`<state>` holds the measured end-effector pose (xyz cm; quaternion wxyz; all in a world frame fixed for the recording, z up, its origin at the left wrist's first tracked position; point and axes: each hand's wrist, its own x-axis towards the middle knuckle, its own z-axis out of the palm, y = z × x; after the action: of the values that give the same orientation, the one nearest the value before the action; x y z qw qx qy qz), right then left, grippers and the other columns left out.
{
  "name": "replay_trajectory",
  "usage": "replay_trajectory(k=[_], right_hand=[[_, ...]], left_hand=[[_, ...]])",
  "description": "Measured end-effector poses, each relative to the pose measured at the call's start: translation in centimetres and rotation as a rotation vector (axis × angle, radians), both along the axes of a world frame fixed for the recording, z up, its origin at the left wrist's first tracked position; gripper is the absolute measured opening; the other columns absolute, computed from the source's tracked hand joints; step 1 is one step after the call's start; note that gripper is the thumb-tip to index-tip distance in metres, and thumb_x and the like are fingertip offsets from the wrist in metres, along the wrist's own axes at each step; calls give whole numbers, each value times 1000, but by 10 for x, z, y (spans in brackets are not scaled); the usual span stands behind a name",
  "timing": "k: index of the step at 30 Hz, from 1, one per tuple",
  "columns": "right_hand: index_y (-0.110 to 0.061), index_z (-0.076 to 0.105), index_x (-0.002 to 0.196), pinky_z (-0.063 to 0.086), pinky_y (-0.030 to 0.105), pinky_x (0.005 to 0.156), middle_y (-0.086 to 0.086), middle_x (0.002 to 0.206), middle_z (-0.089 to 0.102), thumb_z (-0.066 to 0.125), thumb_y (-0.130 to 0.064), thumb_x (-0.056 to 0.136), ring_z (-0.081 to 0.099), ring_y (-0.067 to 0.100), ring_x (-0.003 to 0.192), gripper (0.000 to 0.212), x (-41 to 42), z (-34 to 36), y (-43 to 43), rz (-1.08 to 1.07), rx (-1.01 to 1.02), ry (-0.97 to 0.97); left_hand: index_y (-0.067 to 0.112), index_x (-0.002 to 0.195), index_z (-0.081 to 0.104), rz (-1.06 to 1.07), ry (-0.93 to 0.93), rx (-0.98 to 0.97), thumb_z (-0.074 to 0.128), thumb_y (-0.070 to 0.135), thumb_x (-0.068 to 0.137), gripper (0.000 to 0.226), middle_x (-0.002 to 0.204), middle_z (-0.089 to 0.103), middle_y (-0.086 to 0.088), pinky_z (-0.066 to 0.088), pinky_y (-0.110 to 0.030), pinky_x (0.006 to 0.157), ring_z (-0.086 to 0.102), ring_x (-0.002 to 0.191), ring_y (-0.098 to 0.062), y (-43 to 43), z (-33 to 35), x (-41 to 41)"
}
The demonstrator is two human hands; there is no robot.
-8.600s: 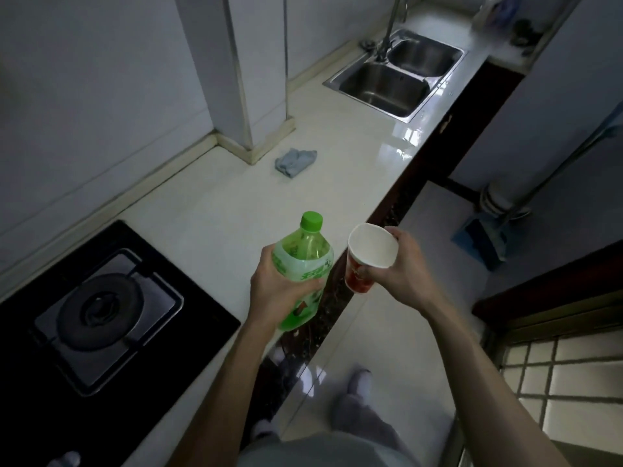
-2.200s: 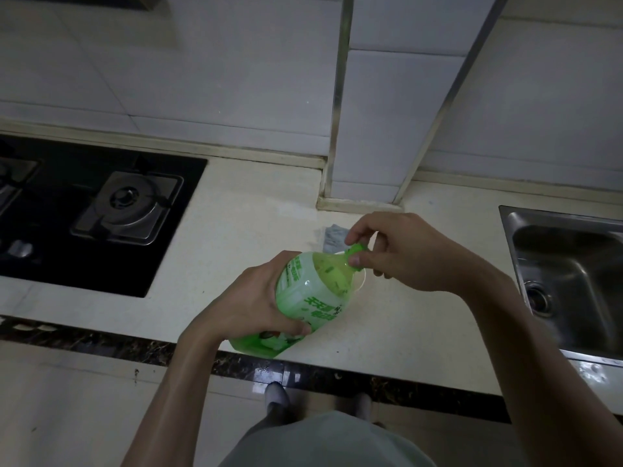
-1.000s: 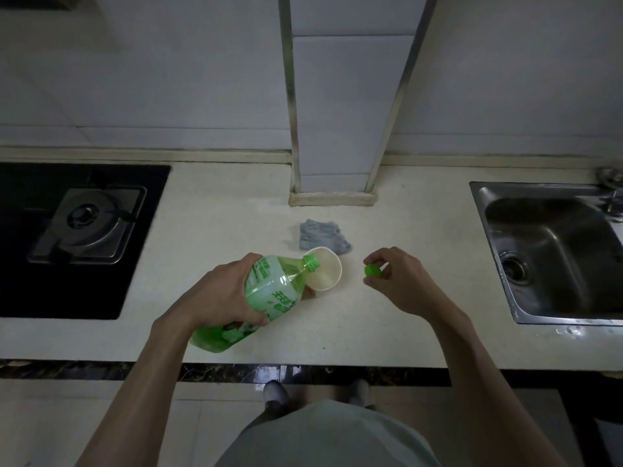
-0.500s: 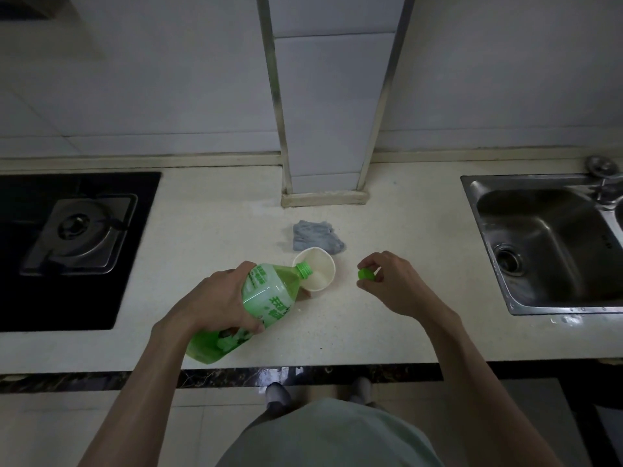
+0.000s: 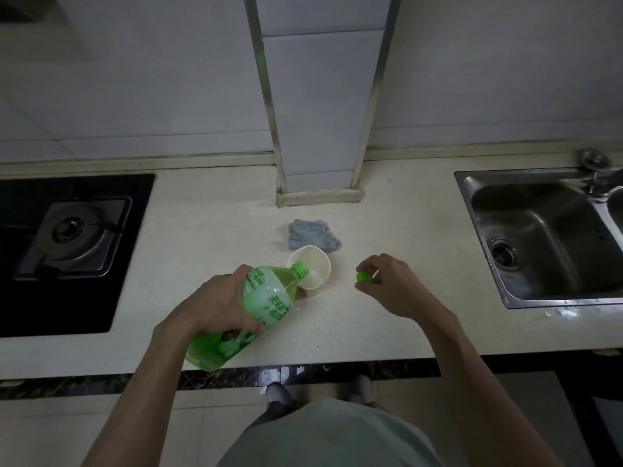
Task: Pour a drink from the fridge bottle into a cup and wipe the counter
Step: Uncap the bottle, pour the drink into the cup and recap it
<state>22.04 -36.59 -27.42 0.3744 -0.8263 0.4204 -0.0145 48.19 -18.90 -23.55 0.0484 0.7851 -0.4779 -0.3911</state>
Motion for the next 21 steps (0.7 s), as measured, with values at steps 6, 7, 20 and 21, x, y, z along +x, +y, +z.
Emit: replay_trajectory(k=[6,7,20,21], right_hand=[[-17,63,114,45,16,68,-1,105,59,69,-27,88,59,11,84,29,-3,-3,1,-4,-3,-3],[-17,63,114,44,16,68,-1,105,60,69,-27,87,59,11,84,29,-3,-3,1,-5,-5,-1],[-17,64,114,51,25,76,-1,106,60,69,-28,87,59,13,87,30,-4,-2,-3,-7,0,5],[-17,64,114,51,25,76,-1,106,60,69,-27,87,59,13,87,30,-4,-1,-3,-5,-1,7]], left_hand=[[32,124,41,1,-15,34,87,45,56,83,102,63,7,57,-32,71,63,86,-10,0,-1,-1],[32,124,41,1,-13,41,87,46,56,83,102,63,7,58,-33,72,63,85,-9,1,-1,-1],[31,126,41,4,-12,60,88,45,56,86,102,64,6,58,-31,70,64,85,-9,-2,1,-1],[31,126,41,3,-13,58,88,45,56,86,102,64,6,58,-32,71,64,85,-9,-2,1,-1]])
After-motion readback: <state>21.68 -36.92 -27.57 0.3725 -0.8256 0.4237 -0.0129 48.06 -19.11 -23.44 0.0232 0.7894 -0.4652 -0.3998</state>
